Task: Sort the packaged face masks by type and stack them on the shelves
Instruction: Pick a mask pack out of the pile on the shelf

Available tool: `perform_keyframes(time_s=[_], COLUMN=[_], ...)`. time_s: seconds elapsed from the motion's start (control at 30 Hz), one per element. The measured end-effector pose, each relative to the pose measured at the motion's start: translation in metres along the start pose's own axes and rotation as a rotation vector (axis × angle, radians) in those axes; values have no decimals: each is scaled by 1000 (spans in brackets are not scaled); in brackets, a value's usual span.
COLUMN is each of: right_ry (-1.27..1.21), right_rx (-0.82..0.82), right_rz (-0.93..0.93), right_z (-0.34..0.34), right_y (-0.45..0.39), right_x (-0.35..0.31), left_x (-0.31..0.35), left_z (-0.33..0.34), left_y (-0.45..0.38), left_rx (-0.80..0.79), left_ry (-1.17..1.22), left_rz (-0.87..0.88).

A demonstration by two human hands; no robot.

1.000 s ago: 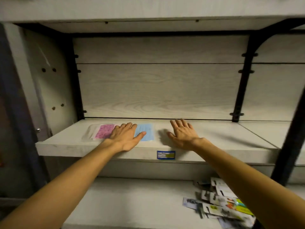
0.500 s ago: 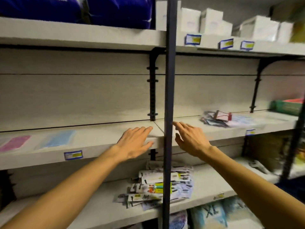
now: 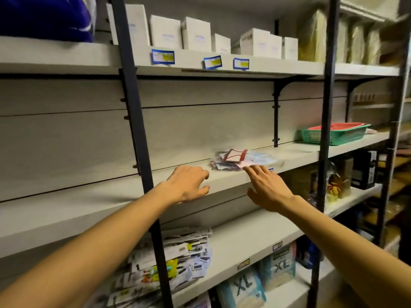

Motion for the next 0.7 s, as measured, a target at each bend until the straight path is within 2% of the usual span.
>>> perform_keyframes(time_s=[0.27, 0.37, 0.57, 0.7], right_ry=[39, 46, 62, 61], right_rx=[-69, -118, -78, -107], right_rz=[35, 56, 73, 54], right_z=[58, 77, 100, 113], right_y=[-73, -111, -170, -201], right_x=[75, 102, 147, 175], left_x=[-15, -21, -22, -18], left_z=[49, 64, 91, 105], left_y=[-110, -155, -236, -278], left_rx=[-101, -96, -35, -2], left_ry=[-9, 43, 82, 20], left_rz=[-37, -88, -143, -144])
Point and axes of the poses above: each hand's wrist, its own y-axis away from the middle knuckle, its own z-axis out of the palm, x = y × z, the point moved 3 cm from there along -y, towards the middle knuckle, and after that the axes turned 9 degrees about z, right-handed, at the moved point
